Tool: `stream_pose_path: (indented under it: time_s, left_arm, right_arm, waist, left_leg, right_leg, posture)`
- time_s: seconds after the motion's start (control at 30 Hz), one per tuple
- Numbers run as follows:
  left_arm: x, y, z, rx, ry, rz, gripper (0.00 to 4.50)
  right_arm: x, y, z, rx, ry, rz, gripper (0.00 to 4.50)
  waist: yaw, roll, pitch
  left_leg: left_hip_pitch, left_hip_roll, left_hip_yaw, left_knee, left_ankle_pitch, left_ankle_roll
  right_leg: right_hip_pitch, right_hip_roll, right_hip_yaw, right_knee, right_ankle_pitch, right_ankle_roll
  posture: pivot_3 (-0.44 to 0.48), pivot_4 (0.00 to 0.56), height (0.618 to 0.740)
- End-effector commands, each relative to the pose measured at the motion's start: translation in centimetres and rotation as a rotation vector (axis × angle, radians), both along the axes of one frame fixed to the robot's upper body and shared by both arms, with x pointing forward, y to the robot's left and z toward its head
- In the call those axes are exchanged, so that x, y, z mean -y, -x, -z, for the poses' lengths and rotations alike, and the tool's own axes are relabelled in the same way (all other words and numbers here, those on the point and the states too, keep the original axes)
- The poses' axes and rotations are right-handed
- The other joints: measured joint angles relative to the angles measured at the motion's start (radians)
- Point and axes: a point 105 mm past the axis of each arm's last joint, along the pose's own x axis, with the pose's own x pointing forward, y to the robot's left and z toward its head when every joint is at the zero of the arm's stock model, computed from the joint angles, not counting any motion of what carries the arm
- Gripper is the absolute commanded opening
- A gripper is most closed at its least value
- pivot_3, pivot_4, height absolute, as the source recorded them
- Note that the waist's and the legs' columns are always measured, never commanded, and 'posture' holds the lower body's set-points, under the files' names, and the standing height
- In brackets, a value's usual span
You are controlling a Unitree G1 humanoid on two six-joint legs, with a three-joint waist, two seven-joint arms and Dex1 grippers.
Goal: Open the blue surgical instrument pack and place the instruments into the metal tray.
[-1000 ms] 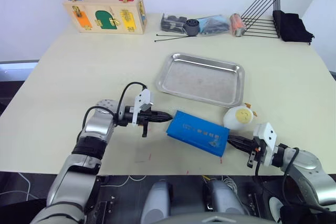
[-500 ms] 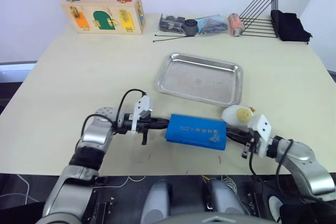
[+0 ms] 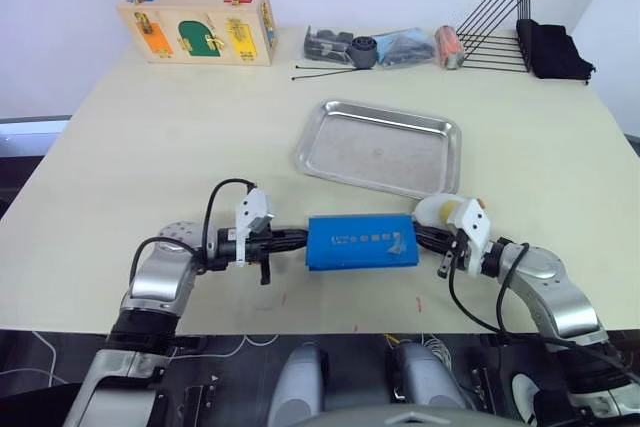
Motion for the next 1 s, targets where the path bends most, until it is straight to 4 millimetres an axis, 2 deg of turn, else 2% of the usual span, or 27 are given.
stream_pose_path:
  time_s: [0.03,0.33,0.43,0.5,0.53,0.57,0.6,0.63,0.73,0.77,0.83,1.0]
  left_arm:
    - [-0.9,-0.3,-1.3,0.068,0.004,-0.027,0.02]
    - [-3.8,0.8,-3.4,0.103,0.026,-0.056,0.02]
    - [-4.2,1.4,-4.4,0.124,0.020,-0.020,0.00]
    - [-3.9,2.5,-5.3,0.144,0.022,0.077,0.52]
    - [-3.8,3.0,-5.5,0.148,0.015,0.126,0.56]
    - [-3.7,3.4,-5.7,0.146,0.014,0.160,0.87]
    - [-3.6,3.6,-5.8,0.146,0.019,0.179,1.41]
    - [-3.3,3.8,-6.1,0.148,0.026,0.196,1.52]
    - [-2.6,4.6,-6.8,0.160,0.022,0.266,3.01]
    - [-2.3,4.9,-6.9,0.164,0.012,0.292,3.38]
    - [-2.0,5.4,-7.2,0.171,-0.002,0.323,4.39]
    - [-1.6,5.8,-8.0,0.191,0.004,0.333,4.47]
  right_arm:
    - [0.7,0.7,-1.3,0.084,0.001,-0.041,0.04]
    - [3.7,4.1,-2.5,0.136,0.029,-0.115,0.04]
    - [3.4,4.5,-3.5,0.222,0.025,-0.202,0.82]
    - [3.0,4.7,-3.8,0.284,0.041,-0.287,1.51]
    - [2.7,4.8,-3.8,0.310,0.050,-0.328,1.78]
    - [2.5,4.9,-3.7,0.332,0.064,-0.368,2.03]
    - [2.3,4.9,-3.5,0.345,0.077,-0.400,2.54]
    - [2.1,4.8,-3.4,0.354,0.089,-0.424,2.66]
    - [1.2,4.2,-3.0,0.396,0.113,-0.495,4.17]
    - [0.9,4.0,-2.7,0.406,0.121,-0.512,4.49]
    - [0.5,3.7,-2.1,0.415,0.126,-0.522,4.50]
    - [-0.3,2.6,-1.9,0.467,0.121,-0.492,4.50]
  waist:
    - [0.002,0.000,0.000]
    - [0.001,0.000,0.000]
    - [0.002,0.000,0.000]
    - [0.003,0.000,0.000]
    - [0.002,0.000,0.000]
    - [0.002,0.000,0.000]
    - [0.002,0.000,0.000]
    - [0.002,0.000,0.000]
    - [0.003,0.000,0.001]
    - [0.003,0.000,0.001]
    - [0.003,0.000,0.001]
    - [0.003,0.000,0.001]
  left_leg:
    - [0.000,0.000,0.000,0.000,0.000,0.000]
    - [0.000,0.000,0.000,0.000,0.000,0.000]
    - [0.000,0.000,0.000,0.000,0.000,0.000]
    - [0.000,0.000,0.000,0.000,0.000,0.000]
    - [0.000,0.000,0.001,0.000,0.000,0.000]
    - [0.000,0.000,0.001,0.000,0.000,0.000]
    - [0.000,0.000,0.001,0.000,0.000,0.000]
    - [0.000,0.000,0.001,0.000,0.000,0.000]
    - [0.000,0.000,0.001,0.000,0.000,0.000]
    - [0.000,0.000,0.001,0.000,0.000,0.000]
    - [0.000,0.000,0.001,0.000,0.000,0.000]
    - [0.000,0.000,0.001,0.000,0.000,0.000]
  right_leg:
    - [0.000,0.000,0.000,0.000,0.000,0.000]
    - [0.000,0.000,0.000,0.000,0.000,0.000]
    - [0.000,0.000,0.000,0.000,0.000,0.000]
    - [0.000,0.000,0.000,0.000,0.000,0.000]
    - [0.000,0.000,0.000,0.000,0.000,0.000]
    - [0.000,0.000,0.000,0.000,0.000,0.000]
    - [0.000,0.000,0.000,0.000,0.000,0.000]
    - [0.000,0.000,0.000,0.000,0.000,0.000]
    - [0.000,0.000,0.000,0.000,0.000,0.000]
    - [0.000,0.000,0.000,0.000,0.000,0.000]
    - [0.000,0.000,0.000,0.000,0.000,0.000]
    - [0.000,0.000,0.000,0.000,0.000,0.000]
  posture:
    - [0.000,0.150,0.740]
    - [0.000,0.150,0.740]
    - [0.000,0.150,0.740]
    - [0.000,0.150,0.740]
    - [0.000,0.150,0.740]
    - [0.000,0.150,0.740]
    - [0.000,0.150,0.740]
    - [0.000,0.150,0.740]
    - [0.000,0.150,0.740]
    - [0.000,0.150,0.740]
    - [0.000,0.150,0.740]
    - [0.000,0.150,0.740]
